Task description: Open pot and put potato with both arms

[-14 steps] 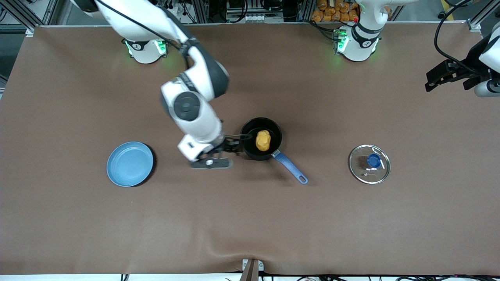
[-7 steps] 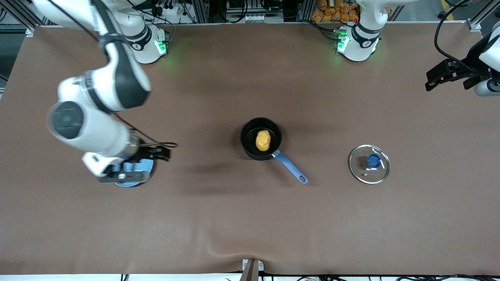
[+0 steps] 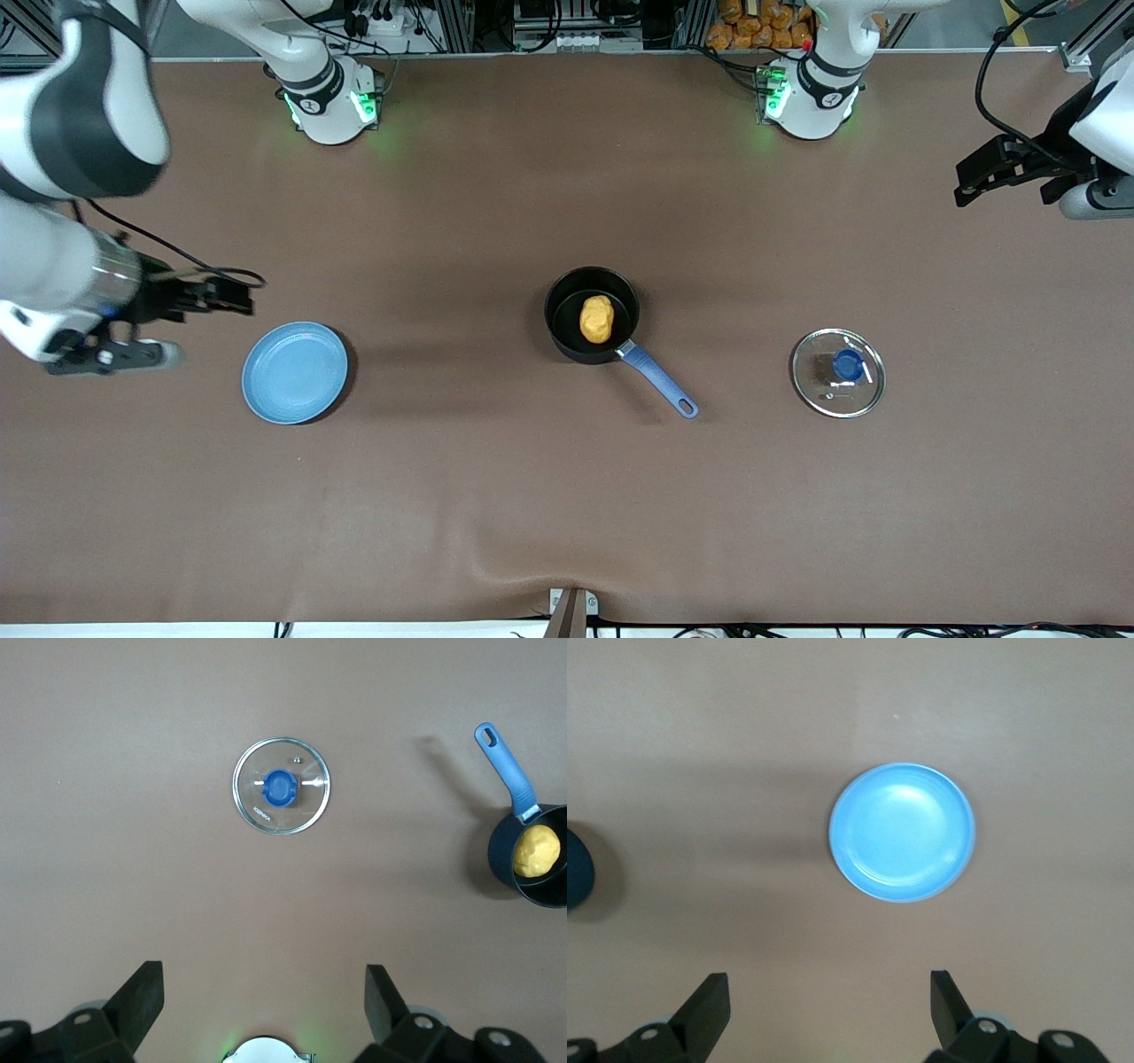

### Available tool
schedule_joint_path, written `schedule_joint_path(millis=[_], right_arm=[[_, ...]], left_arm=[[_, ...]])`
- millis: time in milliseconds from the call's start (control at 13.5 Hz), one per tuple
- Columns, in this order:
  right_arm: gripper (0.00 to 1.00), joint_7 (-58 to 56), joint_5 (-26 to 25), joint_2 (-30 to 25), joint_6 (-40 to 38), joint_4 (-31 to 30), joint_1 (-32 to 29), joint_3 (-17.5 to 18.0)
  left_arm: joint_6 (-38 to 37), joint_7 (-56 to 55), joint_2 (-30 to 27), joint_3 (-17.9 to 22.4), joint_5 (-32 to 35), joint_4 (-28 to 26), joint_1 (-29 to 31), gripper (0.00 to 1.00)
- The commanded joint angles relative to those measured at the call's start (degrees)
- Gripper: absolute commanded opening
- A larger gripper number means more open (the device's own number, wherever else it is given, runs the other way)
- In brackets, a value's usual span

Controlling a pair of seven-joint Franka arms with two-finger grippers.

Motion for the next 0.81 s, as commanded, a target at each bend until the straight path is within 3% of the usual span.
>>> schedule_joint_path(millis=[0,517,739], right_arm=[[1.00,-2.80,-0.37,-4.54,-3.05,-2.59,-0.14,-3.02],[1.00,-3.06,-1.24,-11.84,-6.58,-5.31,-3.12,-3.39],[1.00,-2.89,-3.00,-13.60,-6.40,-5.66,-3.73,-1.37]], left_arm=[[0.56,-0.32,-1.46,0.02,-0.90,-1.46,-0.08,1.00],[1.18,-0.24,-2.52,-0.85,-0.90,-3.05,0.27,1.00],[1.88,-0.15,-3.75,-0.86,-0.99,-4.27,0.44,1.00]])
